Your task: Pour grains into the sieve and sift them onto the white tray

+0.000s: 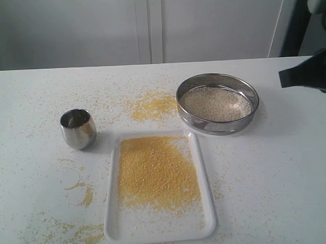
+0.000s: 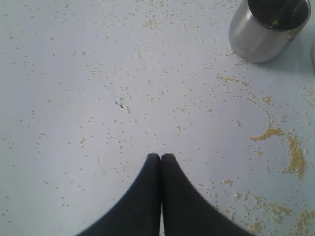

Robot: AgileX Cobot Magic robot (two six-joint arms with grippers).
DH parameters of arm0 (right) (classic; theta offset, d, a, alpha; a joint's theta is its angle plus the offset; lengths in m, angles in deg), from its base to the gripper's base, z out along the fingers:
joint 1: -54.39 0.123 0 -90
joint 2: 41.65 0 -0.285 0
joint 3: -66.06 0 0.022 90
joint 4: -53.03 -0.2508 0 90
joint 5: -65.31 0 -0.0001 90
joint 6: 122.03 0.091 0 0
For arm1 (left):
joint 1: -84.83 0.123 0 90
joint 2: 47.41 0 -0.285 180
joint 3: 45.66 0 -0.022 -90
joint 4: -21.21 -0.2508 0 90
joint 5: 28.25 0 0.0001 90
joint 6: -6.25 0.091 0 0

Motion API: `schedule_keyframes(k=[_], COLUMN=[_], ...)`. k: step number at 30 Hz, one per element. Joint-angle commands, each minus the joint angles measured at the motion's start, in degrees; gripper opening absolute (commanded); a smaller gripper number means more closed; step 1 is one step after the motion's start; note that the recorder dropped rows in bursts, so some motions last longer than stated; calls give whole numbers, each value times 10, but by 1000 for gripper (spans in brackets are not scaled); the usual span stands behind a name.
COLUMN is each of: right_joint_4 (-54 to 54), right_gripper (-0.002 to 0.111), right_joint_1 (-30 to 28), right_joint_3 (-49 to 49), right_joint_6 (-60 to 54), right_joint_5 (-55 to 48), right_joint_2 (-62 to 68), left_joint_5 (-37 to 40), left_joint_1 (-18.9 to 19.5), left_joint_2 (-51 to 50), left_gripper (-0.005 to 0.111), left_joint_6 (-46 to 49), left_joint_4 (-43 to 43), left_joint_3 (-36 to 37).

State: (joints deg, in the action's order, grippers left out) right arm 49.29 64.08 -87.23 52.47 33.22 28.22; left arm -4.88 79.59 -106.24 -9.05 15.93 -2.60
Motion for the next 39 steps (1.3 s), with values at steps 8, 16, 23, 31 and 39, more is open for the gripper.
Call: schedule_keyframes(k=[8,16,23,31,39], right_joint_4=[5,5,5,5,10], right_gripper=[0,0,0,0,0], right_joint_1=[1,1,1,1,-1], right_joint_3=[114,166,168,168,193], right_joint_6=[-9,-18,-18,-18,-18], right_joint_5=[46,56,43,44,89], right_joint_2=[-217,-348,-403,-413,-470], left_joint_5=[3,3,3,3,3], left_joint_1=[2,2,2,2,2], left_joint_2=[4,4,4,4,4], left_gripper=[1,1,1,1,1], left_joint_6=[1,1,1,1,1], left_joint_4=[5,5,5,5,5], left_joint_3=[4,4,4,4,4])
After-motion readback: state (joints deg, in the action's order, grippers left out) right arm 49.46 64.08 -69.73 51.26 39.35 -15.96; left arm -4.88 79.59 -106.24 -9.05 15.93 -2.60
